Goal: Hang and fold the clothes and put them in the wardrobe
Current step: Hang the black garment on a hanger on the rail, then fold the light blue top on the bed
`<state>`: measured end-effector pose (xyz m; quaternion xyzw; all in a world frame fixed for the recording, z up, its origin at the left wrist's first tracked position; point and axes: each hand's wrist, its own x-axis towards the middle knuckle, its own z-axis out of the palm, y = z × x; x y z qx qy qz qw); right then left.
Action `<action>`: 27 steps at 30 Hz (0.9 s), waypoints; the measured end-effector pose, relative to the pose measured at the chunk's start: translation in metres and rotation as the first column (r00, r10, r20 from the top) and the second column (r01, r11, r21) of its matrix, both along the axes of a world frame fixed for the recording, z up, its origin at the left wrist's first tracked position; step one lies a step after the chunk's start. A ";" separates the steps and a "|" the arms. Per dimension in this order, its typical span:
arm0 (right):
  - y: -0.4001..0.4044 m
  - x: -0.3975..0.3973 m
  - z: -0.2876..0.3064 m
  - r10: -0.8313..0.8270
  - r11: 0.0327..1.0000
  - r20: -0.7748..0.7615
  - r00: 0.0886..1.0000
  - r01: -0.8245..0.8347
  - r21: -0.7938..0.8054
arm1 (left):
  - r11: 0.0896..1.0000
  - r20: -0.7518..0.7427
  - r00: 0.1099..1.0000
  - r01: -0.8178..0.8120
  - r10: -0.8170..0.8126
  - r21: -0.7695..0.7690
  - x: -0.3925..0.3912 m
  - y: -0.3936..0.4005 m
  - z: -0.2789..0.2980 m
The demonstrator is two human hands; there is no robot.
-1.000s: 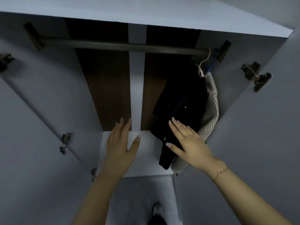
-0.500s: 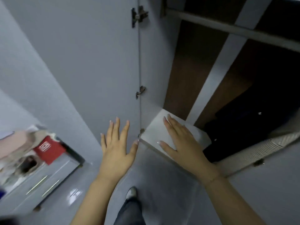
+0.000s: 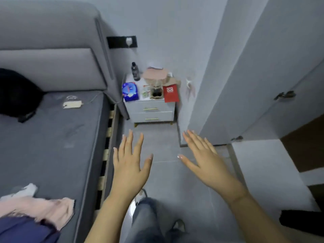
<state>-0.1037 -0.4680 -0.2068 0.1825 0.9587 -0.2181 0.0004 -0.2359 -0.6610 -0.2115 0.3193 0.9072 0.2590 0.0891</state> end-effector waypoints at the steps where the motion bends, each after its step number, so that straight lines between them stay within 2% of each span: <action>1: -0.016 -0.018 0.000 0.056 0.998 0.007 0.998 -0.056 -0.001 | 0.998 0.006 0.998 -0.055 0.055 0.006 -0.007 -0.021 0.000; 6: -0.108 -0.118 -0.005 0.381 0.924 0.065 0.922 -0.382 0.004 | 0.920 0.077 0.918 -0.391 0.388 0.017 -0.052 -0.141 -0.009; 12: -0.262 -0.240 -0.018 0.691 0.721 0.078 0.718 -0.692 -0.025 | 0.722 0.114 0.717 -0.691 0.687 -0.006 -0.094 -0.301 -0.034; 20: -0.429 -0.329 -0.055 0.886 0.447 0.175 0.429 -0.891 -0.080 | 0.493 0.184 0.473 -0.866 0.861 -0.079 -0.108 -0.450 -0.081; 27: -0.512 -0.384 -0.114 0.943 0.236 0.268 0.196 -0.963 -0.126 | 0.292 0.273 0.244 -0.944 0.931 -0.154 -0.109 -0.513 -0.147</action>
